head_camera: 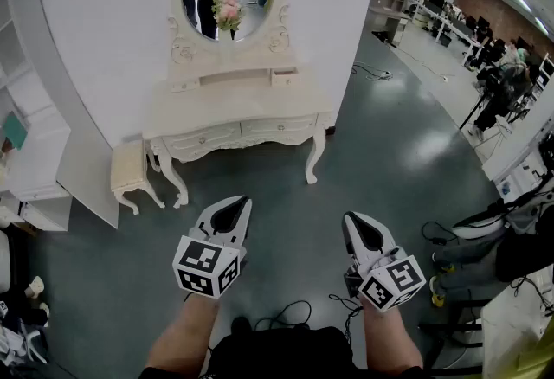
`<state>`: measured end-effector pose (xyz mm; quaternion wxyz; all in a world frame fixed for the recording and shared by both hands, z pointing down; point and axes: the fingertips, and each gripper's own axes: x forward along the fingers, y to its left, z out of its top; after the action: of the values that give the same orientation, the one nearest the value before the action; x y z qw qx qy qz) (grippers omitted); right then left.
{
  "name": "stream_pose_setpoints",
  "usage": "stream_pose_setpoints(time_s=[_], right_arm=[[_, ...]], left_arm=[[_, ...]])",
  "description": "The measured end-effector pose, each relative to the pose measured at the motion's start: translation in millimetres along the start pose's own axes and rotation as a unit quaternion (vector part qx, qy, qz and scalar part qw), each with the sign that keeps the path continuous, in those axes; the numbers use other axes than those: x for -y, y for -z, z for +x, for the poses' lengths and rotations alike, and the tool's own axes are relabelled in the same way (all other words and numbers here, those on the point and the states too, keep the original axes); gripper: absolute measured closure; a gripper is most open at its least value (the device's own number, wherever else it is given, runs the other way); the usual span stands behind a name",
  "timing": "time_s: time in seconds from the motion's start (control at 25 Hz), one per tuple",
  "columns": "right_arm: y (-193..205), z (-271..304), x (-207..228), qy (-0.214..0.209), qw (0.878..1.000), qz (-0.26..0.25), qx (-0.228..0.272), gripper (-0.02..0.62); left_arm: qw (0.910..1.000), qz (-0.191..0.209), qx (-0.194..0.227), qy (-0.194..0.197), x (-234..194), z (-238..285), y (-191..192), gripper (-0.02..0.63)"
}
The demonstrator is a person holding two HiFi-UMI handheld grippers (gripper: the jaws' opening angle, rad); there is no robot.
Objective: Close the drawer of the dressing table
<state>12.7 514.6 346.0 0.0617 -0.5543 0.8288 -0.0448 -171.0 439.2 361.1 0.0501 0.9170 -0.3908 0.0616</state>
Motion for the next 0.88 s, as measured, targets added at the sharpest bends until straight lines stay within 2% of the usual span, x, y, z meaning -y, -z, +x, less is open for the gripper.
stream_pose_setpoints(time_s=[0.32,0.52,0.88], right_arm=[[1.0,-27.9,30.1,-0.011,1.000,0.011,0.001,0.588],[8.7,-49.2,51.0,-0.021,1.000,-0.004,-0.012,0.586],[32.1,-72.4,72.0,-0.046,0.997,0.042,-0.041,0.586]], left_arm=[[1.0000,-0.002,0.001,0.003,41.9,19.6,0.7,0.600],[1.0000,-0.004,-0.007,-0.004,72.0,32.8,5.3,0.600],[0.9999,-0.010,-0.009,0.000,113.5,57.3,10.7,0.600]])
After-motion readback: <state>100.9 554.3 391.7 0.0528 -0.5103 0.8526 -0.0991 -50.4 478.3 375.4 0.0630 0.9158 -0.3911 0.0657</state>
